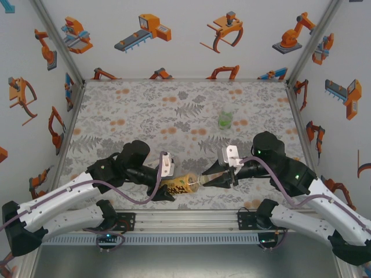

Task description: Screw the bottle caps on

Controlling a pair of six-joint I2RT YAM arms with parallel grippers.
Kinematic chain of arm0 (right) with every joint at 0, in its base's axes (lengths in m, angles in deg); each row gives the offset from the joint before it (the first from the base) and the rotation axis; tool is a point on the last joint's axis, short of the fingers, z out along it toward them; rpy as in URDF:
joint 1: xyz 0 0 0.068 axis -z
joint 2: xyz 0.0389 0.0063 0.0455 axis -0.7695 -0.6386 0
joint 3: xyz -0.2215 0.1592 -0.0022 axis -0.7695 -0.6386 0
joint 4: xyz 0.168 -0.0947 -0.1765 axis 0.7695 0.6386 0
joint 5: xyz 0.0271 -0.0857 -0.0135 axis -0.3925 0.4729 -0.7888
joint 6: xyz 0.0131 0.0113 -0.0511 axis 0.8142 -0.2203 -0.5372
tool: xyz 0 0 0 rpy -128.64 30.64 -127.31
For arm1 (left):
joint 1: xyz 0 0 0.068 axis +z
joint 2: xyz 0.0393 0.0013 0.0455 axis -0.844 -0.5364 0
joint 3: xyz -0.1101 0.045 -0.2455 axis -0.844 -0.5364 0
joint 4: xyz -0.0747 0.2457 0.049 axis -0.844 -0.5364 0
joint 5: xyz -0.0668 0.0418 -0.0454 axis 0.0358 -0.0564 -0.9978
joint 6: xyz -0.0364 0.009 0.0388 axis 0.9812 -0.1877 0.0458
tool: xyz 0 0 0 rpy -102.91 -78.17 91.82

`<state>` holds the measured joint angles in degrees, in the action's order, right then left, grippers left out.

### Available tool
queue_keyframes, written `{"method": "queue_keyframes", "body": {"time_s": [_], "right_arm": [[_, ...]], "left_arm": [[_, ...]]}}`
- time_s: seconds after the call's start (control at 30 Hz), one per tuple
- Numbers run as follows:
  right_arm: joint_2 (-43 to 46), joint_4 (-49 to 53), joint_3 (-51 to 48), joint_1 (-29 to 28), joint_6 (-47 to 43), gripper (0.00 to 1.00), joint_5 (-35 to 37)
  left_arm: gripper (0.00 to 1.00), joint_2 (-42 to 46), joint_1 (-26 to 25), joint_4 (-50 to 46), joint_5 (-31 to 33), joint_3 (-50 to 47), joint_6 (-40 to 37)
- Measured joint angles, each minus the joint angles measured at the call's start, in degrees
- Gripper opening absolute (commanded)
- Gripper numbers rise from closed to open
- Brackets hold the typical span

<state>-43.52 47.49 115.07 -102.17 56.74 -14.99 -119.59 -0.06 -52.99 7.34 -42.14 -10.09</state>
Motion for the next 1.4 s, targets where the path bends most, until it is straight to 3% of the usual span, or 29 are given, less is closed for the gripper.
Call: {"method": "queue_keyframes", "body": {"time_s": [1.17, 1.4], "right_arm": [[1.7, -2.8, 0.0, -1.6, -1.2, 0.00, -1.5], [3.3, -7.2, -1.7, -1.9, 0.7, 0.00, -1.0]], "left_arm": [[0.00, 0.0, 0.0, 4.9, -4.7, -1.2, 1.7], [0.00, 0.8, 0.0, 7.3, -4.4, -1.9, 1.7]]}}
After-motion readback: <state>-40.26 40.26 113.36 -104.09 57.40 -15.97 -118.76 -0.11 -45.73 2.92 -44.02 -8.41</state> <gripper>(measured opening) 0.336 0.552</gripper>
